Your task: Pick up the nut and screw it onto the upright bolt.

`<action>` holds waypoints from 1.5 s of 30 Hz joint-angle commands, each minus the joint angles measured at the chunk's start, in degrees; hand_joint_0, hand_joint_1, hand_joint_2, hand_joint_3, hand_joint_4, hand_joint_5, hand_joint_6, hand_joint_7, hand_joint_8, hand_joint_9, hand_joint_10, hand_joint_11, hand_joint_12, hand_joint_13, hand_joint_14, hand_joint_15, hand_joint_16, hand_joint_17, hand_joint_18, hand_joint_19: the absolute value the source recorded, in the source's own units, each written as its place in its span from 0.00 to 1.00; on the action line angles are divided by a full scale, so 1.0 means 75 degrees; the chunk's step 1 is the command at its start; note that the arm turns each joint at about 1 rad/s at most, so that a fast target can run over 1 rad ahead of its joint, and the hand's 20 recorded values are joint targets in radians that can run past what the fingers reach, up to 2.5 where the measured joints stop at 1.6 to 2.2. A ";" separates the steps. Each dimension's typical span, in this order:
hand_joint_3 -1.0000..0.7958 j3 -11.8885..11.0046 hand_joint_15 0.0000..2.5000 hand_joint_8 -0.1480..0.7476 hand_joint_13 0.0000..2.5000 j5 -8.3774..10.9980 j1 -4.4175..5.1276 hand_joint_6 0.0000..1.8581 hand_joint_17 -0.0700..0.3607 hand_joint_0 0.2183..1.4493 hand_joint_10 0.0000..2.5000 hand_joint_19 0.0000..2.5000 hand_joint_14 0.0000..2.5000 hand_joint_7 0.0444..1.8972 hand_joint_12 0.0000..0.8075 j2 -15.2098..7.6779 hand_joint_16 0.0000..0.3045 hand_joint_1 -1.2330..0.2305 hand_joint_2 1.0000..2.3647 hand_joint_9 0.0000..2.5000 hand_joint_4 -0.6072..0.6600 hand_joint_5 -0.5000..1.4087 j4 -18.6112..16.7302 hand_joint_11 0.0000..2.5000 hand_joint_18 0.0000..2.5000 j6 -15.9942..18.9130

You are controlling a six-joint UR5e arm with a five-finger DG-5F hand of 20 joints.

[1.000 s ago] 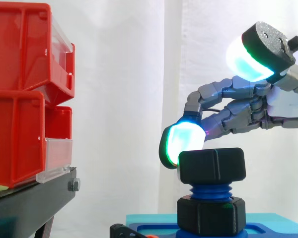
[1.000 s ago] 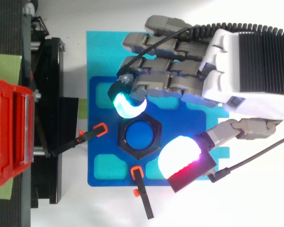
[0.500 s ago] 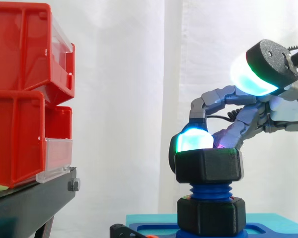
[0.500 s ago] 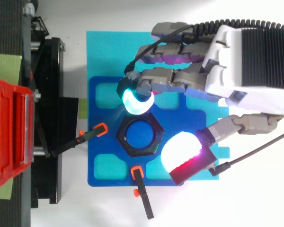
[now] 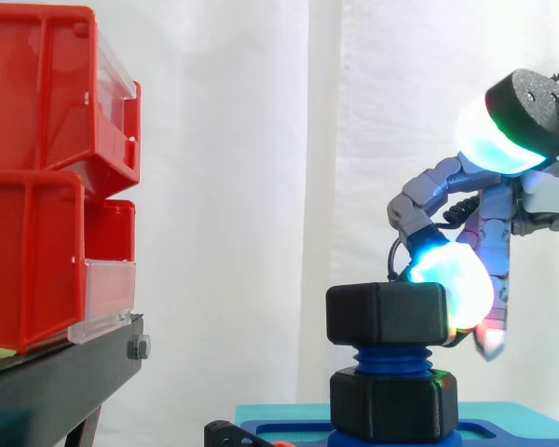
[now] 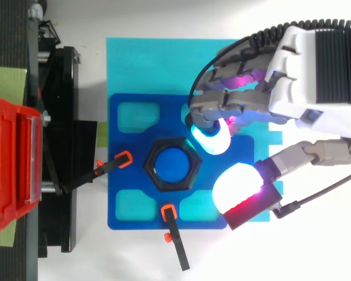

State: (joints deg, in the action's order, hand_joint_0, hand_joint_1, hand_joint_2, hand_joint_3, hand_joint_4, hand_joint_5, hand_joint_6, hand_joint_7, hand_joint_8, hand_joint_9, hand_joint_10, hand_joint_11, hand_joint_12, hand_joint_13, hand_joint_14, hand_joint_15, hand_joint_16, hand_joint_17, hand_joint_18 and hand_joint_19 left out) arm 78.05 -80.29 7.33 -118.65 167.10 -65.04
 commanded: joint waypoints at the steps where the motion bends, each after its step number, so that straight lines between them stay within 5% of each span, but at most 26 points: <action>1: 0.28 0.0000 0.00 0.31 0.36 0.0006 -0.0004 0.27 0.35 0.22 0.00 0.11 0.00 0.74 0.29 0.0093 0.12 0.73 0.00 0.57 0.50 0.32 0.0126 0.00 0.33 -0.0011; 8: 0.28 0.0000 0.00 0.30 0.42 0.0030 -0.0016 0.27 0.34 0.22 0.00 0.13 0.00 0.76 0.25 0.0304 0.11 0.72 0.00 0.67 0.49 0.32 0.0455 0.00 0.40 -0.0093; 15: 0.28 -0.0035 0.02 0.44 0.36 0.0042 -0.0016 0.27 0.40 0.20 0.00 0.13 0.00 0.66 0.37 0.0456 0.15 0.75 0.00 0.58 0.61 0.27 0.0583 0.05 0.32 -0.0081; 19: 0.28 -0.0246 0.02 0.47 0.33 0.0006 -0.0039 0.27 0.42 0.20 0.00 0.14 0.00 0.54 0.40 0.0515 0.16 0.74 0.00 0.54 0.63 0.23 0.0724 0.06 0.30 -0.0070; 20: 0.28 -0.0738 0.02 0.47 0.33 -0.0005 -0.0133 0.27 0.43 0.20 0.00 0.14 0.00 0.53 0.40 0.0515 0.17 0.74 0.00 0.53 0.64 0.23 0.1181 0.06 0.30 -0.0070; 22: 0.28 -0.0879 0.02 0.46 0.29 -0.0052 -0.0156 0.27 0.44 0.19 0.00 0.14 0.00 0.48 0.42 0.0503 0.17 0.74 0.00 0.48 0.63 0.21 0.1275 0.05 0.28 -0.0070; 25: 0.28 -0.0879 0.00 0.45 0.22 -0.0111 -0.0156 0.27 0.45 0.18 0.00 0.13 0.00 0.40 0.44 0.0468 0.18 0.74 0.00 0.36 0.59 0.19 0.1122 0.00 0.21 -0.0093; 28: 0.28 -0.0867 0.00 0.43 0.04 -0.0134 -0.0156 0.27 0.46 0.17 0.00 0.03 0.00 0.34 0.46 0.0292 0.19 0.76 0.00 0.21 0.57 0.17 0.0806 0.00 0.00 -0.0070; 36: 0.28 -0.0867 0.00 0.38 0.00 -0.0357 -0.0121 0.27 0.45 0.17 0.00 0.00 0.00 0.29 0.45 -0.0258 0.18 0.81 0.00 0.05 0.53 0.15 0.0009 0.00 0.00 0.0083; 45: 0.28 -0.0867 0.00 0.37 0.00 -0.0451 -0.0086 0.27 0.46 0.16 0.00 0.00 0.00 0.27 0.45 -0.0352 0.19 0.90 0.00 0.01 0.51 0.14 0.0138 0.00 0.00 0.0071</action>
State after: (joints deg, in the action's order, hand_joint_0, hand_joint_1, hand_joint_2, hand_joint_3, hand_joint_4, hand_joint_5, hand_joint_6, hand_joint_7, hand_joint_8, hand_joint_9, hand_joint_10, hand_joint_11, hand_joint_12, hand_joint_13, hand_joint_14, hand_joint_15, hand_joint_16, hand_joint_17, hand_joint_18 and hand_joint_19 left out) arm 71.53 -83.49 6.65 -121.15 167.47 -64.49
